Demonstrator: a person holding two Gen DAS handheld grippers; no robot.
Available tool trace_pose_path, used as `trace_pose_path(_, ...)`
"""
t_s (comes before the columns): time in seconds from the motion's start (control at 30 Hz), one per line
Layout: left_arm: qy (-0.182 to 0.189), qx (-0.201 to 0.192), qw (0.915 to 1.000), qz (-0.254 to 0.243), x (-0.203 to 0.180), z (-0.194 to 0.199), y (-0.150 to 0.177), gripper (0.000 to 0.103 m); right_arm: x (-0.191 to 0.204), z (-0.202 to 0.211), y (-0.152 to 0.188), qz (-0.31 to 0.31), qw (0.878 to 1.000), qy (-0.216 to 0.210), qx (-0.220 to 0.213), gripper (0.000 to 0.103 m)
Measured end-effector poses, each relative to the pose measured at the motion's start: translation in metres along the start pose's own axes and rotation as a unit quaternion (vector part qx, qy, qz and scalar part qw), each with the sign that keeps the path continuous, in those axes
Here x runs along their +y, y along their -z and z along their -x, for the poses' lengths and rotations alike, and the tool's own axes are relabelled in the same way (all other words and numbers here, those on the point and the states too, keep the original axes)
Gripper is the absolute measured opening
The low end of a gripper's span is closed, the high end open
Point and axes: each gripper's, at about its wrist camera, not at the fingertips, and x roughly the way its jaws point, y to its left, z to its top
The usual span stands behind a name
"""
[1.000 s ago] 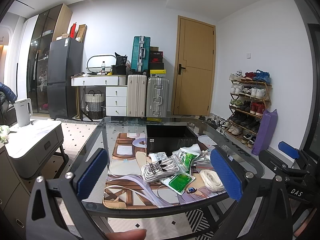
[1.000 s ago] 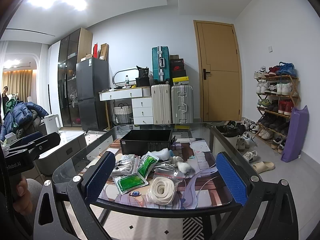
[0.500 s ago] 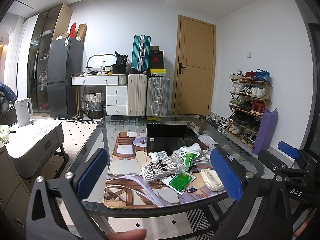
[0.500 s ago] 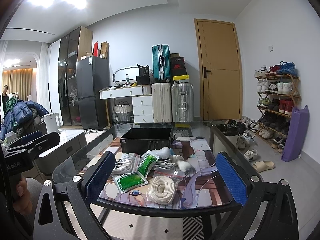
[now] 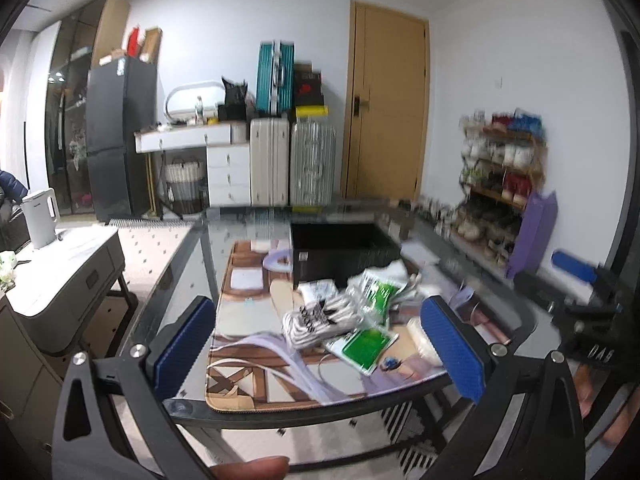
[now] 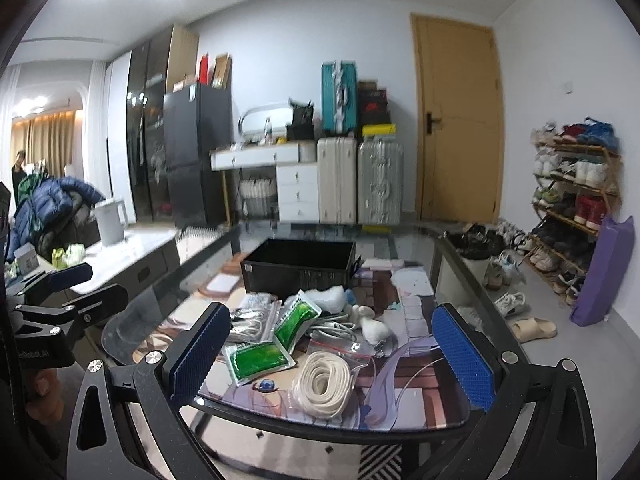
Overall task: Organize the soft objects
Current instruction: 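Grasp the Adidas lace bag with the left tool while the right tool grasps the rope bag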
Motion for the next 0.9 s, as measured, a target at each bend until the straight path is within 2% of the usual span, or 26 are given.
trace_pose_path(0.17,0.023,0.079,0.9966,-0.004,0.003,-0.045,-0.012,0.103,-0.014,-0.051,-0.013,0.011,0.997,-0.009,0.080,0.102)
trace_pose_path(0.3,0.040,0.132,0.9895,-0.044,-0.005,-0.081,-0.019,0.103,-0.021,-0.089,-0.011,0.013,0.987,-0.049,0.155,0.102)
trace_pose_path(0.37,0.065,0.158,0.9829,-0.069,-0.008,-0.103,-0.026,0.103,-0.024,-0.105,-0.006,0.013,0.980,-0.067,0.187,0.102)
trace_pose_path(0.43,0.072,0.185,0.9737,-0.111,-0.012,-0.123,-0.028,0.103,-0.027,-0.120,0.003,0.014,0.973,-0.066,0.220,0.102)
trace_pose_path(0.53,0.050,0.203,0.9628,-0.171,-0.017,-0.143,-0.024,0.101,-0.029,-0.138,0.019,-0.002,0.961,-0.087,0.263,0.102)
trace_pose_path(0.63,0.051,0.220,0.9511,-0.211,-0.017,-0.161,-0.019,0.101,-0.027,-0.153,0.035,-0.020,0.946,-0.104,0.306,0.102)
trace_pose_path(0.73,0.082,0.230,0.9422,-0.230,-0.016,-0.170,-0.018,0.100,-0.023,-0.161,0.044,-0.030,0.937,-0.113,0.330,0.102)
trace_pose_path(0.9,0.120,0.250,0.9328,-0.230,-0.007,-0.193,-0.015,0.100,-0.020,-0.178,0.051,-0.040,0.927,-0.108,0.356,0.102)
